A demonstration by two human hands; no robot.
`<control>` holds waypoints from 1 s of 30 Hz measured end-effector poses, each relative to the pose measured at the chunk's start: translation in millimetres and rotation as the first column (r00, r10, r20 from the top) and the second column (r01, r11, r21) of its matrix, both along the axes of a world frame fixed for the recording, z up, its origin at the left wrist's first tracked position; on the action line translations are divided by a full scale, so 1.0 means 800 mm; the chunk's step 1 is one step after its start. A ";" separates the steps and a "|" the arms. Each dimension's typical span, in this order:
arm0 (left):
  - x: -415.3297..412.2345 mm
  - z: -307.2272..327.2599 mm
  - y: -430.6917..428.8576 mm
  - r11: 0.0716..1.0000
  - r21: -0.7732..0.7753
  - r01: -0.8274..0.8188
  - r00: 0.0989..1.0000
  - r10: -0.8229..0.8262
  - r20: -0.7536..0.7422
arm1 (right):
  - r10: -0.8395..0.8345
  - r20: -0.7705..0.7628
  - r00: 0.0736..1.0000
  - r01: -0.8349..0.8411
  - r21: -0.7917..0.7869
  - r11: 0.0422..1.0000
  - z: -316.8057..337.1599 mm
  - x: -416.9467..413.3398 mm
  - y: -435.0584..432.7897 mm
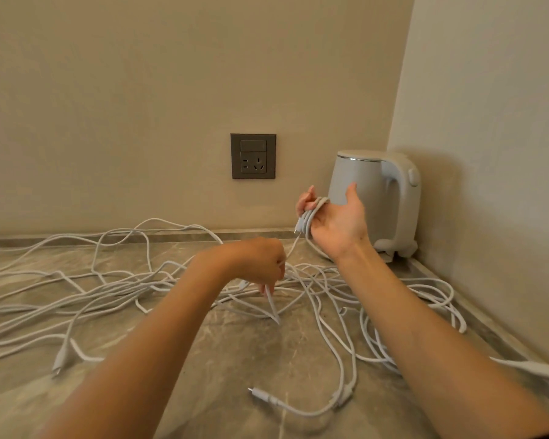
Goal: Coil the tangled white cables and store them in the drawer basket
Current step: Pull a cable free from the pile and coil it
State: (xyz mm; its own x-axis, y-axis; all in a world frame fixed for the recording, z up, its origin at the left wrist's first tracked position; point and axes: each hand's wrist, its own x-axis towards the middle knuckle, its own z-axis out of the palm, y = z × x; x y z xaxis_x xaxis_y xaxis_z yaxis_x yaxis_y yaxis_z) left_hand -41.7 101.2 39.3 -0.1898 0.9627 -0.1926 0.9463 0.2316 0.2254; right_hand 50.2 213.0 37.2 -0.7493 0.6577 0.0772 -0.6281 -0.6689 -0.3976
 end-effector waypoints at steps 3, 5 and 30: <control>0.001 0.005 -0.002 1.000 0.010 0.018 1.000 -0.018 -0.001 | -0.099 0.140 0.985 0.071 0.194 0.978 -0.001 -0.006 -0.009; 0.000 0.006 -0.003 1.000 0.024 0.013 1.000 -0.013 -0.006 | -0.179 0.205 0.962 0.109 0.312 0.944 -0.003 -0.011 -0.013; -0.020 0.006 0.002 0.618 0.743 -0.257 0.966 0.178 0.186 | -0.355 0.438 0.826 0.048 0.572 0.819 -0.006 -0.008 0.005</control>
